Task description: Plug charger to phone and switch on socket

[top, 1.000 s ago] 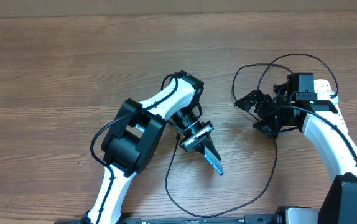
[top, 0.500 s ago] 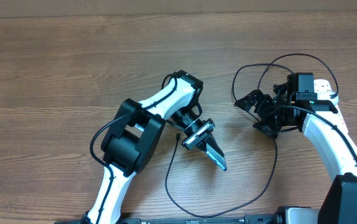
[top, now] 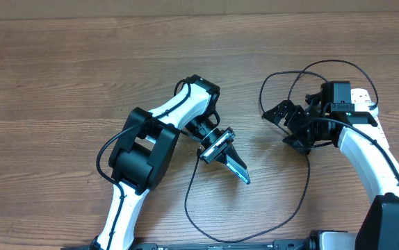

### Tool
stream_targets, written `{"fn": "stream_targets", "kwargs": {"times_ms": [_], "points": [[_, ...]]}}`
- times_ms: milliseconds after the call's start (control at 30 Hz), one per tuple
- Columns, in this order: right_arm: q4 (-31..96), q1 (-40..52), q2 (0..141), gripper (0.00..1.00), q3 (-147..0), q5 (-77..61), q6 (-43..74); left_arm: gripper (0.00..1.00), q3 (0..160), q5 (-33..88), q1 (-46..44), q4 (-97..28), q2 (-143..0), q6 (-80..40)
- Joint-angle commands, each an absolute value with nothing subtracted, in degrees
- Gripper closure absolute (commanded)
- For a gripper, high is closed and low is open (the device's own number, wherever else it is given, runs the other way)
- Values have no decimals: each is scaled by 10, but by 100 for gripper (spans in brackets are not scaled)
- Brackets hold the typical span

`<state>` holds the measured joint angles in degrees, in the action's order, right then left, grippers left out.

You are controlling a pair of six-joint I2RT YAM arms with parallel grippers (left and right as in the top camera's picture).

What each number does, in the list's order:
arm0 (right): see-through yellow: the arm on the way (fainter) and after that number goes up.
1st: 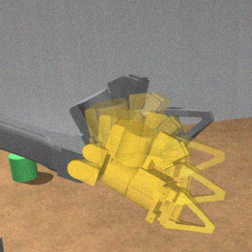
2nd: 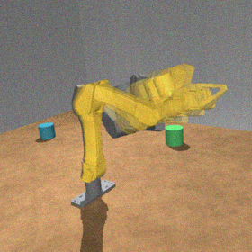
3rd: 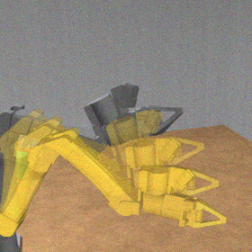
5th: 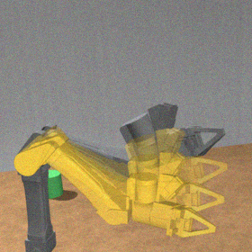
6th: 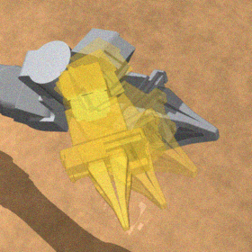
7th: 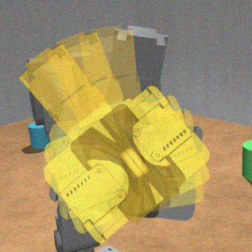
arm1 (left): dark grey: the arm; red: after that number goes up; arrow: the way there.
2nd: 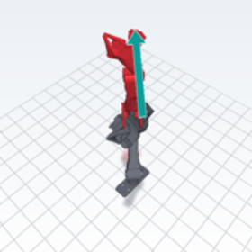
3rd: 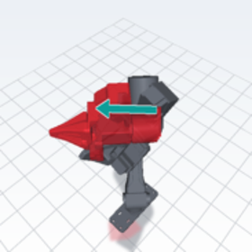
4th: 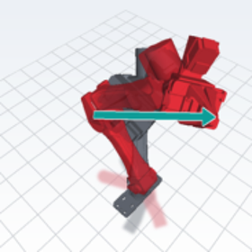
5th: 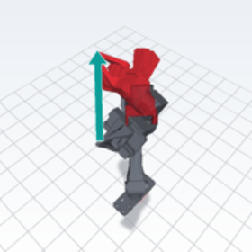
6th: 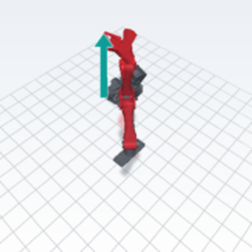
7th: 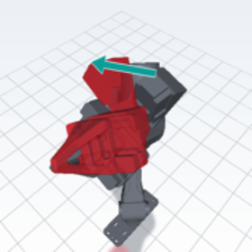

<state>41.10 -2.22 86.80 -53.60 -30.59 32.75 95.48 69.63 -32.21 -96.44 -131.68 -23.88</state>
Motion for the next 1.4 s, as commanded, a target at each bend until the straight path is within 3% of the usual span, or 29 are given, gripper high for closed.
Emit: {"fn": "stream_targets", "kwargs": {"times_ms": [0, 1367], "points": [[408, -23, 869, 0, -536, -300, 323, 96, 952, 701, -319, -969, -1292, -242], [408, -23, 869, 0, -536, -300, 323, 96, 952, 716, -318, -969, -1292, -244]]}}
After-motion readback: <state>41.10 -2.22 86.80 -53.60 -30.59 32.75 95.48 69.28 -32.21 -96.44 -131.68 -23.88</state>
